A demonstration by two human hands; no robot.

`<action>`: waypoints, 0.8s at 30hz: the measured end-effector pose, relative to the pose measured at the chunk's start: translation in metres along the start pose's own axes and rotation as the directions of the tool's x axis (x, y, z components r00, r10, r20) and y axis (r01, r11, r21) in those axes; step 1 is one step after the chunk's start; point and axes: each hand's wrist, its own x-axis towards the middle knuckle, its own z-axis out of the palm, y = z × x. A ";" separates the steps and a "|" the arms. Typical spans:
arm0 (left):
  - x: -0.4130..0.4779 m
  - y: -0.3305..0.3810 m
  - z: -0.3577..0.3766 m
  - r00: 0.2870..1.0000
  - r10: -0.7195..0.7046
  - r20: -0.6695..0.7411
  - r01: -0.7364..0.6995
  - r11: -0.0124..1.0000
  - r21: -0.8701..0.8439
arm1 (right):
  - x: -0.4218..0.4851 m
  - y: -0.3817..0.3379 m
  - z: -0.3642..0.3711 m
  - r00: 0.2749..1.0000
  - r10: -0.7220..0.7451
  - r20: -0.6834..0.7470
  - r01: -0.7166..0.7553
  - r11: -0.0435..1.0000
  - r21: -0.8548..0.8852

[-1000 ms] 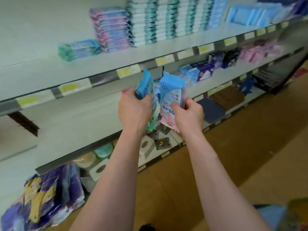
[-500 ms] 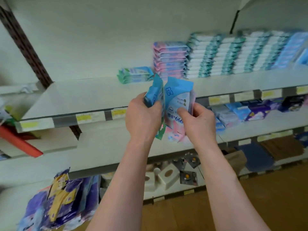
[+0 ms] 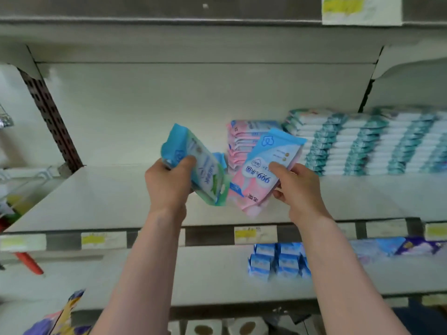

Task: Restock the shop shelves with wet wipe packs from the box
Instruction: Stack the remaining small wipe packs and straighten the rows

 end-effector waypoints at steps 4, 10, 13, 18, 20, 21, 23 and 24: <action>0.033 -0.002 0.002 0.984 -0.176 0.007 0.172 0.949 -0.263 | 0.038 -0.003 0.000 0.993 0.103 0.050 -0.109 0.985 0.135; 0.075 0.003 0.021 0.886 -0.412 0.215 0.452 0.654 -0.607 | 0.088 -0.019 0.017 0.989 0.136 0.056 -0.147 0.926 0.347; 0.092 0.009 0.033 0.857 -0.445 0.260 0.495 0.572 -0.654 | 0.115 -0.034 0.031 0.989 0.148 0.023 -0.145 0.910 0.389; 0.116 0.011 0.045 0.844 -0.458 0.279 0.521 0.579 -0.627 | 0.149 -0.046 0.052 0.979 0.199 0.048 -0.201 0.893 0.402; 0.121 0.009 0.047 0.833 -0.475 0.283 0.540 0.592 -0.598 | 0.159 -0.045 0.057 0.975 0.217 0.052 -0.221 0.901 0.372; 0.124 0.008 0.048 0.829 -0.481 0.287 0.549 0.599 -0.582 | 0.162 -0.046 0.059 0.975 0.219 0.048 -0.222 0.906 0.361; 0.127 0.007 0.050 0.820 -0.487 0.301 0.565 0.602 -0.564 | 0.168 -0.047 0.062 0.978 0.209 0.028 -0.205 0.913 0.352; 0.128 0.006 0.051 0.816 -0.489 0.307 0.570 0.601 -0.560 | 0.170 -0.047 0.062 0.979 0.204 0.016 -0.197 0.918 0.345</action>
